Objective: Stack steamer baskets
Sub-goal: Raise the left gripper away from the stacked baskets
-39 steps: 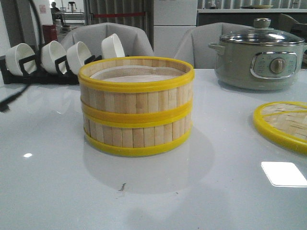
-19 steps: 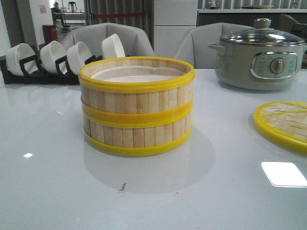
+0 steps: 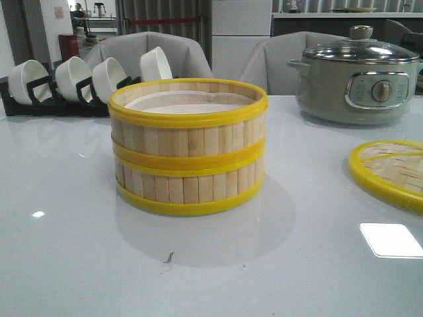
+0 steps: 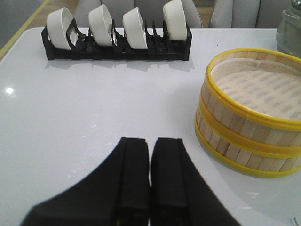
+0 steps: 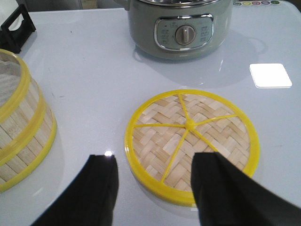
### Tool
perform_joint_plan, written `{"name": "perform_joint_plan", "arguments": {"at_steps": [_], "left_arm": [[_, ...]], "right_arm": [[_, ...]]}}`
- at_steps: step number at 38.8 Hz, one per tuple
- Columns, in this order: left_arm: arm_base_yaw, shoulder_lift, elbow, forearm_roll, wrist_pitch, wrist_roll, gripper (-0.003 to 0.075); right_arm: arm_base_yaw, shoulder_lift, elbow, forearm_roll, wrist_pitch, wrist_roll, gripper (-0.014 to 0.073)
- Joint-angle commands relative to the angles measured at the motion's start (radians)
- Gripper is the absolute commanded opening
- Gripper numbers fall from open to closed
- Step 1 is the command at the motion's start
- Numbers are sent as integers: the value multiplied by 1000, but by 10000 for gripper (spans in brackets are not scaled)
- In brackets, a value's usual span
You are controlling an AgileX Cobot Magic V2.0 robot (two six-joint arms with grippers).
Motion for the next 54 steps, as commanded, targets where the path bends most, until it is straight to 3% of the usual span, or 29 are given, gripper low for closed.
{"name": "perform_joint_plan", "arguments": {"at_steps": [1,8,11,22,34,43,54], "left_arm": [[0,-5,8,-18,-123,-8,95],[0,-5,30,-18,-127,-8,95],[0,-5,30,-18,-127,-8,95],[0,-5,30,-18,-136,-8,95],[0,-5,30,-18,-136,-8,95],[0,-3,30,-18,-136,-8,95],[0,-3,30,-18,-136,-8,95]], "right_arm": [[-4,-1,-39,-13,-71,-9,465],[-4,-1,-39,-13,-70,-9,462],[-4,-1,-39,-13,-66,-9,419],[-4,-1,-39,-13,-50,-9,37],[-4,-1,-39,-13,-37,-9,55],[-4,10,-39,28,78,-9,55],[-4,85,-58,28,73,-9,88]]}}
